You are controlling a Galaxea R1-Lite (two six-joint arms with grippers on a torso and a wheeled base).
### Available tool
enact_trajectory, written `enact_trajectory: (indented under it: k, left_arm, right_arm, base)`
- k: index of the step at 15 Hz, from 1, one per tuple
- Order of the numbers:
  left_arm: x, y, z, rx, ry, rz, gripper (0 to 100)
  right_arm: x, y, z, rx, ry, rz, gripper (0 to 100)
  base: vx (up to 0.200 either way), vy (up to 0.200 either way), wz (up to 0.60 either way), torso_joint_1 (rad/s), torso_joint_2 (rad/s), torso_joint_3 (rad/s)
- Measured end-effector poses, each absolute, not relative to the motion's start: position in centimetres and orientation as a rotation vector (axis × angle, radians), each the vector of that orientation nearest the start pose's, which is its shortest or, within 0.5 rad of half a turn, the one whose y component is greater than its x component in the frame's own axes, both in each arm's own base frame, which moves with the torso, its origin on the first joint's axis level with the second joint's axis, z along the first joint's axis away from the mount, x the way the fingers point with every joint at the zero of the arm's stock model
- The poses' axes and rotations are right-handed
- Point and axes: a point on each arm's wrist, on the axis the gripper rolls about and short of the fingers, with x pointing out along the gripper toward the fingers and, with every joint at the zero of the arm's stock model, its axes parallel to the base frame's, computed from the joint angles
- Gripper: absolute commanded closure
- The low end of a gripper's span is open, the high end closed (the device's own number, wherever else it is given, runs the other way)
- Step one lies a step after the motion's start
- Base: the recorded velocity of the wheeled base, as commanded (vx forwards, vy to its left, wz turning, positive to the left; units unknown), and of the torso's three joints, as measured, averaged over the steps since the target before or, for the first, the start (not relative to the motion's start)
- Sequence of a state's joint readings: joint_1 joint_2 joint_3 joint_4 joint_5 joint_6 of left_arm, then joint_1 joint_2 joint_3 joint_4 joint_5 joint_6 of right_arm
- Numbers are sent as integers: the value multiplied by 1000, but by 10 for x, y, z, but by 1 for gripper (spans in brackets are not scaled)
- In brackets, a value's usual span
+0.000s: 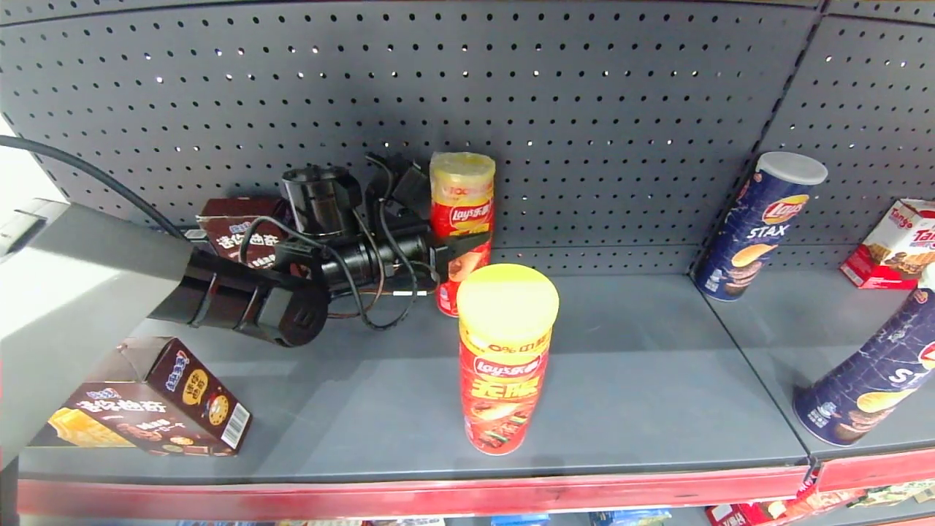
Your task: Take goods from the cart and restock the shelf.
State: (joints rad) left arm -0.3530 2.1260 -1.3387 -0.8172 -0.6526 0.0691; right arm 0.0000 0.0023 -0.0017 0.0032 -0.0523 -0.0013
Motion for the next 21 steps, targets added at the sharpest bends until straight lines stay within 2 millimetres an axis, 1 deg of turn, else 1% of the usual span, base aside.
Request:
enact_trajectory:
  k: [4, 6, 9, 11, 14, 16, 18, 21]
  left_arm:
    - [404, -164, 178, 56, -44, -1005, 0]
    - [403, -161, 176, 54, -22, -998, 0]
    - [394, -154, 178, 50, 24, -993, 0]
    - [387, -149, 183, 50, 33, -986, 0]
    - [374, -139, 191, 49, 38, -974, 0]
    - [363, -134, 191, 44, 87, -947, 0]
    - [356, -130, 190, 84, 144, -852, 0]
    - [348, -127, 191, 160, 180, -835, 0]
  right_arm:
    - [-23, -1, 76, -1, 4, -52, 0]
    - [-23, -1, 76, -1, 4, -53, 0]
    - [-23, -1, 76, -1, 4, -53, 0]
    - [-23, -1, 76, -1, 4, -52, 0]
    - [-23, -1, 76, -1, 5, -52, 0]
    - [-23, -1, 76, -1, 5, -52, 0]
    - [-23, -1, 76, -1, 5, -53, 0]
    - [-23, -1, 76, -1, 5, -52, 0]
  base:
    - [0, 0, 0, 0, 0, 0]
    - [0, 0, 0, 0, 0, 0]
    - [0, 0, 0, 0, 0, 0]
    - [0, 0, 0, 0, 0, 0]
    - [0, 0, 0, 0, 0, 0]
    - [0, 0, 0, 0, 0, 0]
    - [0, 0, 0, 0, 0, 0]
    - [0, 0, 0, 0, 0, 0]
